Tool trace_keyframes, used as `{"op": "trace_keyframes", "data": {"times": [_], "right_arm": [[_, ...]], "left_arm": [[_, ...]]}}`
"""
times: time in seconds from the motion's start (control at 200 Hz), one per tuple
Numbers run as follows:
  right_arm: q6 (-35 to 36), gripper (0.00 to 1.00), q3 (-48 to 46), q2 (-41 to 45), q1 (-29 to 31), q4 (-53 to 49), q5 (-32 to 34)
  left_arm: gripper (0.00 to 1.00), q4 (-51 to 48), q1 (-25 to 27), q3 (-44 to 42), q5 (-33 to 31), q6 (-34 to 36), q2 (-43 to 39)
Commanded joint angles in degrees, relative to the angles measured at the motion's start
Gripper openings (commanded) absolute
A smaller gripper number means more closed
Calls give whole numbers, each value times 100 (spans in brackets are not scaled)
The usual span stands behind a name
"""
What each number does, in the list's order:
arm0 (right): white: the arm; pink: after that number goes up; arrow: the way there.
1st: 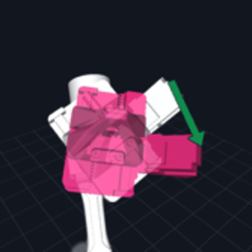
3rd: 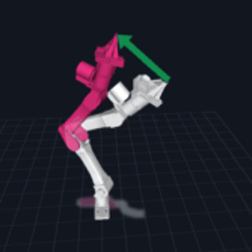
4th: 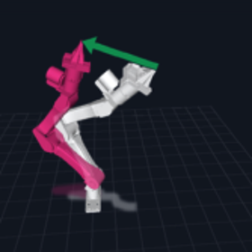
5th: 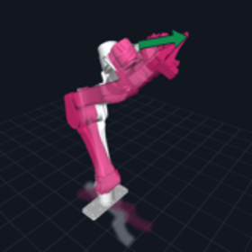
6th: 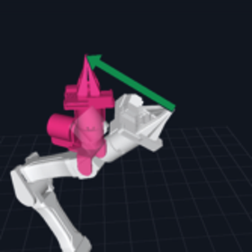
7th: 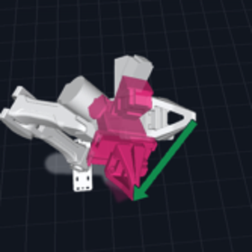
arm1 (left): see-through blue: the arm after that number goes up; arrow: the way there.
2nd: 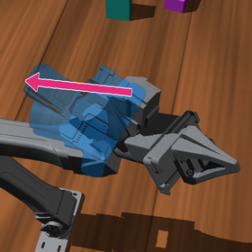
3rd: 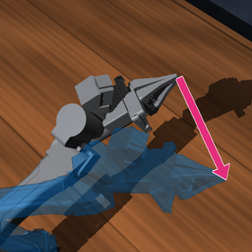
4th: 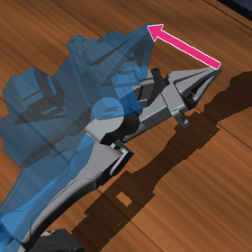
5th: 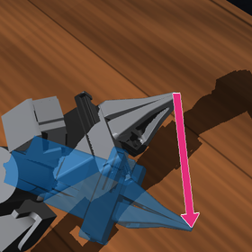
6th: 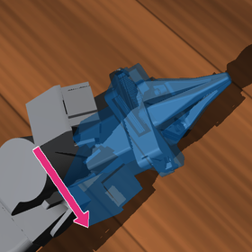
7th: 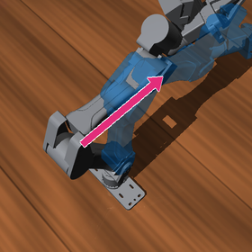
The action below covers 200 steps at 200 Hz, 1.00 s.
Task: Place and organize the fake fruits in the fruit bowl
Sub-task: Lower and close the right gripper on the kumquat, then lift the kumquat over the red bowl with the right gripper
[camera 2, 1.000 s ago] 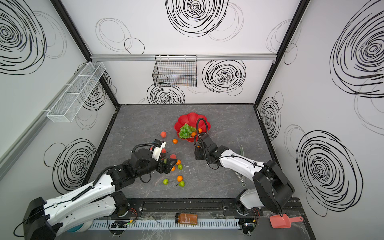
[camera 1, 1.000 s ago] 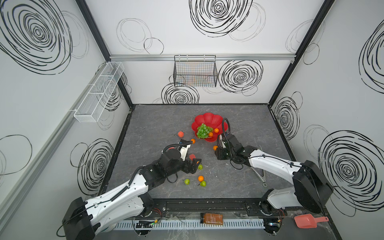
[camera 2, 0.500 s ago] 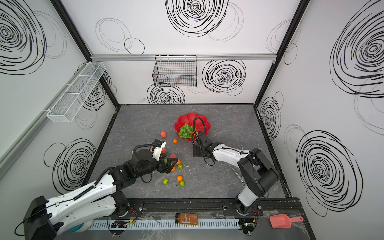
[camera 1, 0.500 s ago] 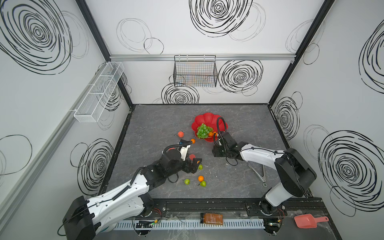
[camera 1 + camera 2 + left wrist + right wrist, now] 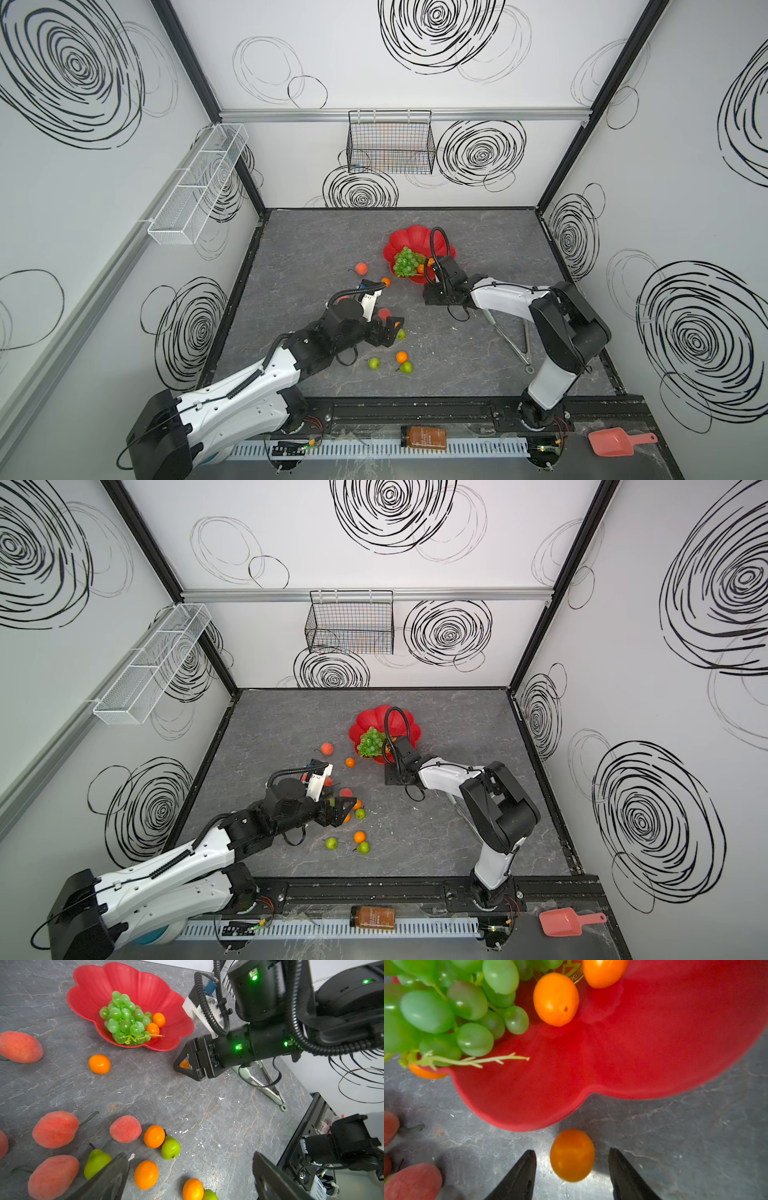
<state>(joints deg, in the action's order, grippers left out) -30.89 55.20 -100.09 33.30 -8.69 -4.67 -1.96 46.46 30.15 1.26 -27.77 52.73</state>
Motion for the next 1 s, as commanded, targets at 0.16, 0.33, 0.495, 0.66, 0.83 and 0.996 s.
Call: {"op": "trace_keyframes", "data": {"times": [0.16, 0.33, 0.495, 0.66, 0.83, 0.996], "right_arm": [[92, 53, 297, -250, -47, -102, 85], [119, 52, 324, -346, -51, -132, 68], [119, 50, 272, -396, -52, -125, 62], [125, 44, 264, -467, -40, -122, 18], [114, 41, 215, -393, -43, -113, 1], [103, 40, 101, -182, -43, -166, 10]], "left_arm": [[96, 292, 21, -71, 14, -25, 28], [96, 293, 6, -70, 41, -17, 50], [96, 293, 10, -70, 63, 4, 58], [96, 259, 8, -65, 50, -1, 24], [96, 222, 11, -88, 15, -27, -34], [96, 212, 11, -114, -11, -62, -84]]}}
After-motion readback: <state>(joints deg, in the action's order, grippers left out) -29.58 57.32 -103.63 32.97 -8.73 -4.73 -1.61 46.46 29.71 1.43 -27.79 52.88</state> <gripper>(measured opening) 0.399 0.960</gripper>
